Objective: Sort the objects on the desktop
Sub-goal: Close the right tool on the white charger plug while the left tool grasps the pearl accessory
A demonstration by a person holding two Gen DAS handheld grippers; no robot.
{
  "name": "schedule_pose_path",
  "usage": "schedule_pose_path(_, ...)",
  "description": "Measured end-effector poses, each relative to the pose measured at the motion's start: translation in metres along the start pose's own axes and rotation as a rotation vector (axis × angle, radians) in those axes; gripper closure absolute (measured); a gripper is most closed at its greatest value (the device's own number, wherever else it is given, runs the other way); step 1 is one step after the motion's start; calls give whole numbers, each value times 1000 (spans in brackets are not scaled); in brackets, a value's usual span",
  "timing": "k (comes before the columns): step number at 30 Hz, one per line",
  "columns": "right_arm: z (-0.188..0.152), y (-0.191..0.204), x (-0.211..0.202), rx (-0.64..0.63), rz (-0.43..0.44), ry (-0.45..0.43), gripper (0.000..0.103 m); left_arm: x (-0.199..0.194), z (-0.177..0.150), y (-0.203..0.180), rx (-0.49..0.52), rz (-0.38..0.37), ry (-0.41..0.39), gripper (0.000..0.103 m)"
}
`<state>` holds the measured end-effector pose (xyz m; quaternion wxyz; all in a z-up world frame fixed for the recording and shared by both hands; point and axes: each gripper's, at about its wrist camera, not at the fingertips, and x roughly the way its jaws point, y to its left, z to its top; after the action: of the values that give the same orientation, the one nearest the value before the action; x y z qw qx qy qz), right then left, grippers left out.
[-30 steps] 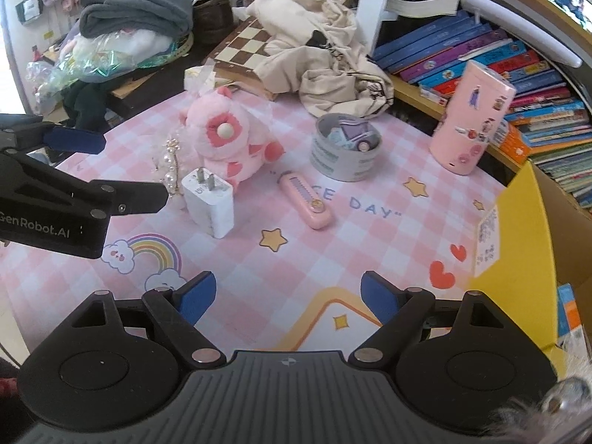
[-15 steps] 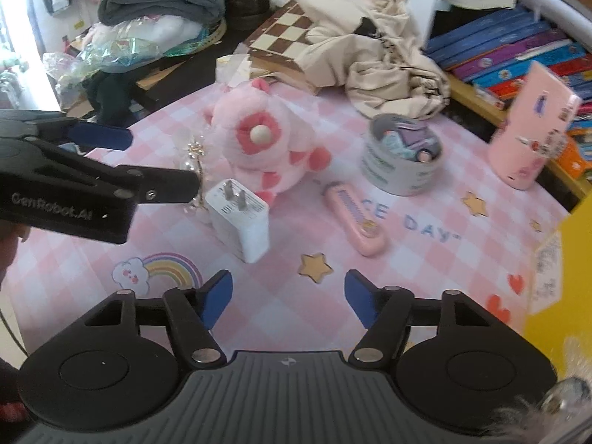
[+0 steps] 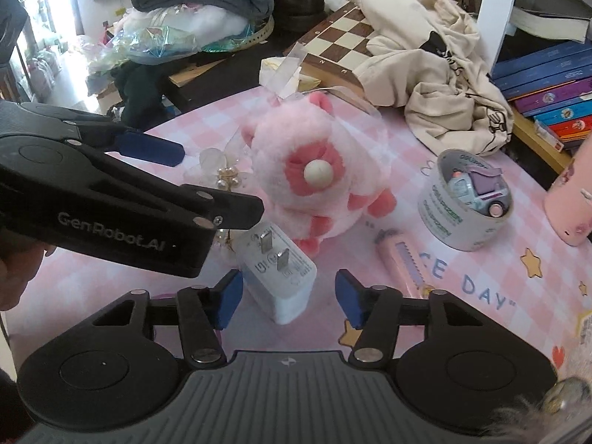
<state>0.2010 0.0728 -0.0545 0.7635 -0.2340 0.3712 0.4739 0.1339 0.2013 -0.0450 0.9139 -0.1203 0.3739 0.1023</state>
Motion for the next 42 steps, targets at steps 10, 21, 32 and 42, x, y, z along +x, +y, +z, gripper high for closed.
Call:
schedule_pose_path(10, -4, -1, -3, -8, 25, -3, 64, 6, 0, -1, -1, -19, 21, 22)
schedule_pose_path(21, -32, -17, -28, 92, -51, 53, 64, 19, -4, -10, 57, -27, 43, 27)
schedule_pose_path(32, -39, -4, -35, 56, -74, 66, 64, 26, -10, -21, 159, -20, 53, 52)
schedule_pose_path(42, -43, -6, -50, 71, -102, 53, 64, 2, -11, -10, 104, -49, 31, 53)
